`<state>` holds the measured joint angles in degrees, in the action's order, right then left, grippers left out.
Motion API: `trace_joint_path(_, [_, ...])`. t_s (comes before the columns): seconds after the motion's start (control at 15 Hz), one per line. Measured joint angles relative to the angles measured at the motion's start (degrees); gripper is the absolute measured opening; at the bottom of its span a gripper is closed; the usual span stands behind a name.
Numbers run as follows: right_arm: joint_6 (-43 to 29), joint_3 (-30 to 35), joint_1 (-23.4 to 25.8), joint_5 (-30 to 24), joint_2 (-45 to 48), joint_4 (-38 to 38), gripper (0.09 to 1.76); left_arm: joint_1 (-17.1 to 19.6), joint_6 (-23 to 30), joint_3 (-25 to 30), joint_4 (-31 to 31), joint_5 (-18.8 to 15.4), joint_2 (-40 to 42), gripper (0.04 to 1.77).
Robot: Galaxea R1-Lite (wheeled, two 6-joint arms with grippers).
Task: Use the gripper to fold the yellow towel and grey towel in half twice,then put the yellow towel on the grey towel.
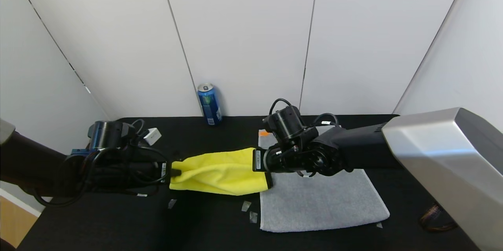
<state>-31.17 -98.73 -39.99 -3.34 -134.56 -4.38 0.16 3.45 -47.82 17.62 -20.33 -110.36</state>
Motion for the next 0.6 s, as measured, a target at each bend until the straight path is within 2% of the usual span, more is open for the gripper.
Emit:
trace_joint_path(0.13, [-0.02,-0.79,0.24,-0.21,-0.59,-0.13,0.11,0.02,0.02,-0.02,-0.05,0.06,0.05,0.15])
trace_joint_path(0.33, [0.02,-1.77,1.12,-3.47,-0.91,-0.16,0.11,0.22,-0.01,-0.62,0.09,0.11,-0.17,0.66])
trace_joint_path(0.47, [0.50,-2.01,1.89,-4.49,-1.05,-0.16,0.48,0.26,0.13,-1.21,0.04,0.11,-0.41,0.90])
trace_joint_path(0.6, [0.60,-2.28,2.21,-4.64,-1.24,-0.11,0.77,0.20,0.13,-1.45,0.01,0.30,-0.66,1.08])
